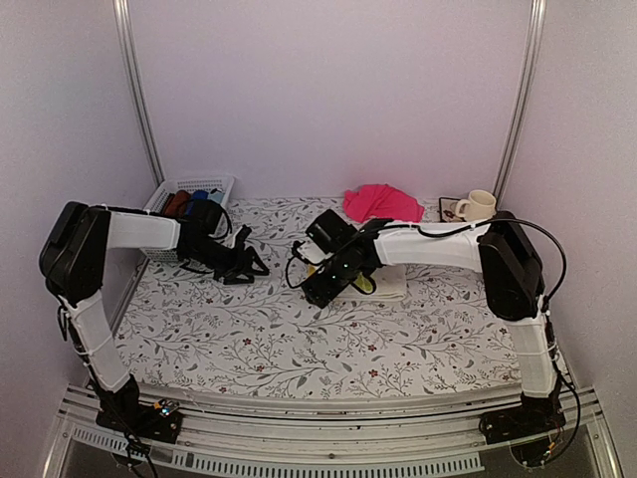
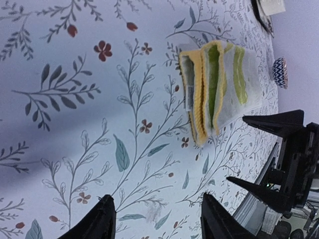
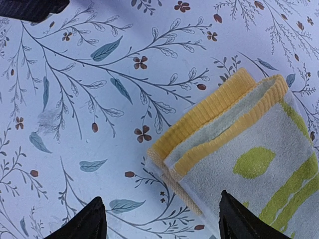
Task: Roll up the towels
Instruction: Adjust the towel at the center of the board.
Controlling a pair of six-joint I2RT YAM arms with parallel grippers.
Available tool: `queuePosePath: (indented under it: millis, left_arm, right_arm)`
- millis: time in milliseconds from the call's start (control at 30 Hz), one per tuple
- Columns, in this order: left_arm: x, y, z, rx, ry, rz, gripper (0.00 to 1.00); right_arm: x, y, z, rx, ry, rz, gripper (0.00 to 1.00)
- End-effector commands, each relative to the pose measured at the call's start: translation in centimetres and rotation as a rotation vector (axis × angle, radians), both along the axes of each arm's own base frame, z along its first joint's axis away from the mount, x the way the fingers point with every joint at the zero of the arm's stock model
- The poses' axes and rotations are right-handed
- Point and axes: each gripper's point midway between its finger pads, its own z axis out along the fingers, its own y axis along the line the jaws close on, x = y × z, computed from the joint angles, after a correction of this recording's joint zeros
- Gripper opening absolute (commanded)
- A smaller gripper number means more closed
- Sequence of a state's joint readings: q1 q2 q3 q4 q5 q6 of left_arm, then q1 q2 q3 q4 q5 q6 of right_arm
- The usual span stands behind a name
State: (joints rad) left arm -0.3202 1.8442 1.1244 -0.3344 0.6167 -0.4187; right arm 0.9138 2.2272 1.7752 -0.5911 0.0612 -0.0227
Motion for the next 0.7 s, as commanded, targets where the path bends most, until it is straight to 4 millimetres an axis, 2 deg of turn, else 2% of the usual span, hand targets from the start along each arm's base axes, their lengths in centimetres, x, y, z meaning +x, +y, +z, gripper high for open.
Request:
queuePosePath:
  millis: [0,100,233,333,400,467,533,667]
  left_arm:
    - [2.0,-2.5,1.4,-0.022,-0.039,-0.008,0.59]
    - [4.0,-4.3,2.7,-0.035,-0.073,-0.015,0.58]
    - [7.0,-7.7,2.9,-0.057,-0.090,-0.037,0.58]
    - [8.0,-11.0,2.8,-0.086,-0.088,-0.074,0.58]
    - [8.4,-13.2,2.7,-0.099,-0.094,-0.099,0.58]
    - [8.2,-14.9,1.5,-0.090,-0.079,-0.123,0.57]
    - [7.9,-16.1,0.1,-0.068,-0.056,-0.141,0.57]
    - [7.6,-17.3,-1.9,-0.016,-0.059,-0.171,0.56]
  right_arm:
    - [-0.5,-1.2,4.6,0.070,-0.016,0.040,0.81]
    - [1.7,-4.6,6.4,0.131,-0.007,-0.064,0.81]
    - [5.7,-11.4,8.3,0.216,0.023,-0.315,0.78]
    - [7.6,-15.9,8.2,0.216,0.030,-0.465,0.77]
    - [8.4,-18.3,7.2,0.191,0.044,-0.541,0.77]
    - [8.8,-20.2,5.4,0.157,0.071,-0.607,0.77]
    - [9.2,-21.2,3.8,0.144,0.098,-0.648,0.76]
    - [9.4,-21.1,1.8,0.142,0.143,-0.671,0.76]
